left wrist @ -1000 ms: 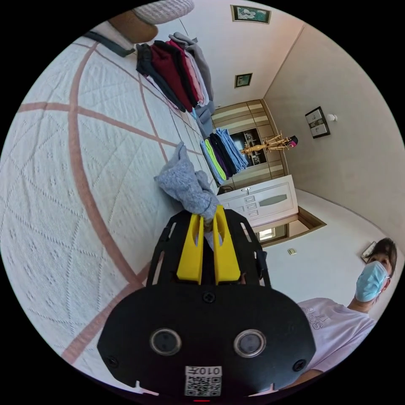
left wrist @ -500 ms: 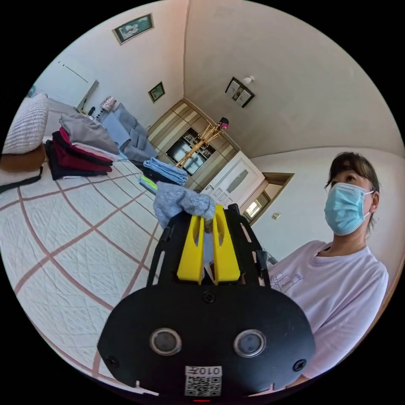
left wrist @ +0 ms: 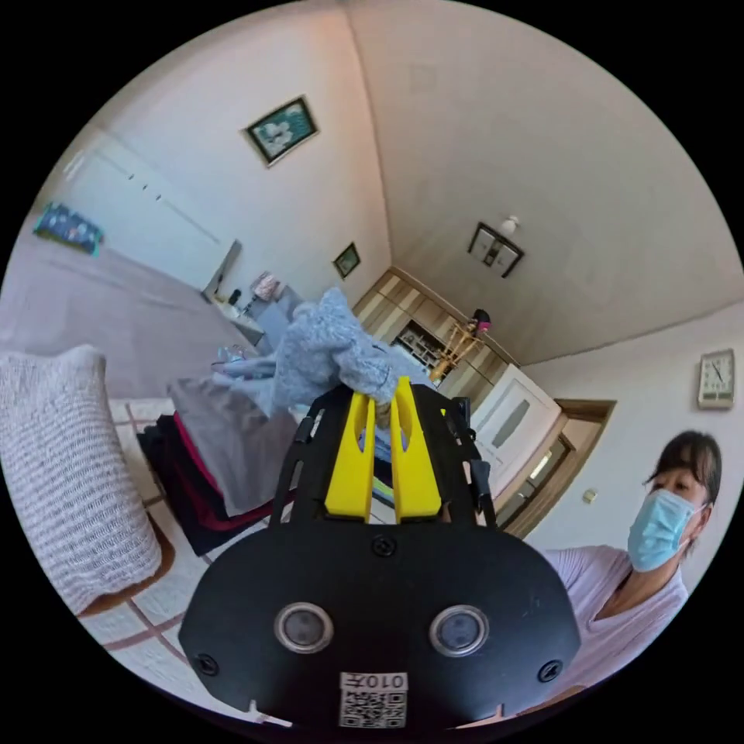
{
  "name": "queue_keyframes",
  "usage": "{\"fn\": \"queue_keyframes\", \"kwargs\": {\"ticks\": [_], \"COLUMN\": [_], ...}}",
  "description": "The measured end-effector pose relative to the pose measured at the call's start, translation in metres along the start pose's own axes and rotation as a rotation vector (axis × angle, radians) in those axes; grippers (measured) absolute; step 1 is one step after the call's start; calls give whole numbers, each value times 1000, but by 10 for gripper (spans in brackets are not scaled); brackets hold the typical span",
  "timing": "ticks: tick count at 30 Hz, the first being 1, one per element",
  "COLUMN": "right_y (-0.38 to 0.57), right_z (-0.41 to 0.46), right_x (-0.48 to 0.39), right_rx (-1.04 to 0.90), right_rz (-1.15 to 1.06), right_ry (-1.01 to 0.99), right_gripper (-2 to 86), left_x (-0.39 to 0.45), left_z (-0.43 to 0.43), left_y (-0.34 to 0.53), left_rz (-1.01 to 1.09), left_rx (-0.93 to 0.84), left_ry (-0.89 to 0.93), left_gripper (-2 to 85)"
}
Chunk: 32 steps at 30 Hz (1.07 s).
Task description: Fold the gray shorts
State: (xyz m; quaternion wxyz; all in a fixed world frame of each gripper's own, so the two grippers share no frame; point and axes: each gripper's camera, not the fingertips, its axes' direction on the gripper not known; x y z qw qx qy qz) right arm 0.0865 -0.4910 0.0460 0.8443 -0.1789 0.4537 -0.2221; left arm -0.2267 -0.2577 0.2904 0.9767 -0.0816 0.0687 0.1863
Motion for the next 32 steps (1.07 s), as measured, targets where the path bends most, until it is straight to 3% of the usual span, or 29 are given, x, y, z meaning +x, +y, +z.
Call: {"fn": "queue_keyframes", "kwargs": {"ticks": [5,9,13,19,22,24,27,30,32], "right_y": [33,75,71,79,113,157,233,318,363], "right_z": [63,82,90,109,106,113,132,168,196], "right_x": [166,202,181,121,65,10,-69,-153,-198], "right_rx": [-138,-46,-54,-66,-73,-126,-142,-99,-88], "right_rz": [457,537,493,453,414,344,218,87,45], "right_ry": [-48,-170,-70,219,489,702,851,932,978], "right_gripper": [78,77,76,75,70,63,49,28,22], "left_x": [-117,-113,-86,9,78,115,181,254,314], "left_z": [63,76,81,69,37,11,-40,-94,-130], "left_y": [74,88,84,105,150,184,243,295,331], "left_rz": [-445,-396,-397,-172,7,97,298,485,597], "left_rx": [-78,-122,-146,-247,-293,-328,-401,-396,-299], "left_ry": [13,-121,-149,-506,-614,-612,-652,-864,-1027], "left_gripper": [57,56,63,65,38,20,4,0,-1]}}
